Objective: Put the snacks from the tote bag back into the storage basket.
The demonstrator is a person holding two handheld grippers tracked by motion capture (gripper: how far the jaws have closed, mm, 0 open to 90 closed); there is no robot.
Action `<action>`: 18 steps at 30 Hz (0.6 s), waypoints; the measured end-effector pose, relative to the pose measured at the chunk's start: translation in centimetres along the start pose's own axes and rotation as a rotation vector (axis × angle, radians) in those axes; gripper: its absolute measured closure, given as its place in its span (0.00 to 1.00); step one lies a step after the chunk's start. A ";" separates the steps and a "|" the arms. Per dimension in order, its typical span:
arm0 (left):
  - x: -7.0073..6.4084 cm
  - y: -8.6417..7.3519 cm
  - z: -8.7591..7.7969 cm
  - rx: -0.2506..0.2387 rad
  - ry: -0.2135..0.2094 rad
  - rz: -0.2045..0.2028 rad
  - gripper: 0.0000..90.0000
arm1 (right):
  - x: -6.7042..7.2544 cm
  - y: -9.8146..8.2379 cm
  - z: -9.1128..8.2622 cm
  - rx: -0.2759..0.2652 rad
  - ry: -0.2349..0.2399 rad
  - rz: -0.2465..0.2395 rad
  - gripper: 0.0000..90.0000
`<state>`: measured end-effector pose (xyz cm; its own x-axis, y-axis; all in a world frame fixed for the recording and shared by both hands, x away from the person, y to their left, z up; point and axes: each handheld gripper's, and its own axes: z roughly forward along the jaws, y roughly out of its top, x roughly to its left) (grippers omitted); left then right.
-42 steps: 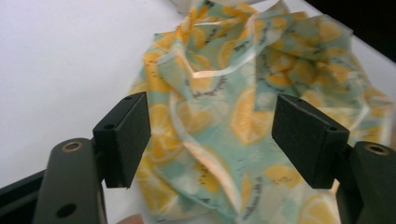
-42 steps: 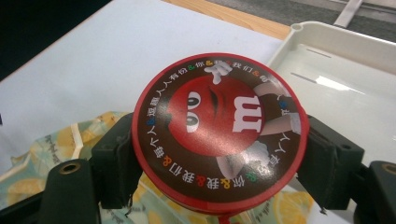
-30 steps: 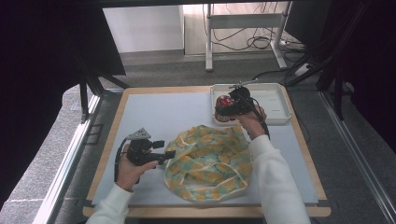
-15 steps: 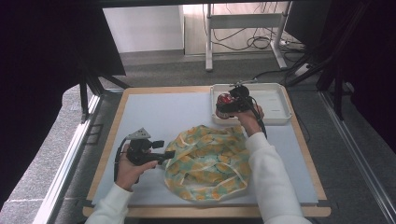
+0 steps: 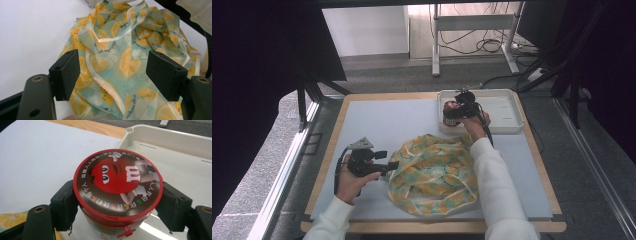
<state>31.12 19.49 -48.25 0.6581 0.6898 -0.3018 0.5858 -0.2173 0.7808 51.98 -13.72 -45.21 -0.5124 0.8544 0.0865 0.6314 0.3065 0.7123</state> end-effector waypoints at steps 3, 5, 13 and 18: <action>-0.1 0.0 0.1 0.001 -0.003 -0.001 0.31 | -0.2 0.1 0.6 0.001 -0.016 0.003 0.29; -0.1 0.0 0.0 -0.002 -0.002 0.002 0.31 | -0.3 0.1 0.9 -0.002 -0.027 0.006 0.29; 0.1 0.0 0.0 0.000 0.002 0.000 0.31 | -1.2 -0.2 1.4 0.005 -0.048 0.014 0.29; 0.1 0.0 0.0 0.002 0.003 0.000 0.31 | -1.3 -0.7 2.1 0.022 -0.048 0.008 0.29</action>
<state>31.21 19.58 -48.32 0.6567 0.6917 -0.3004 0.5869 -0.2187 0.7795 53.42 -14.18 -47.28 -0.4790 0.8759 0.0578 0.6484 0.3086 0.6960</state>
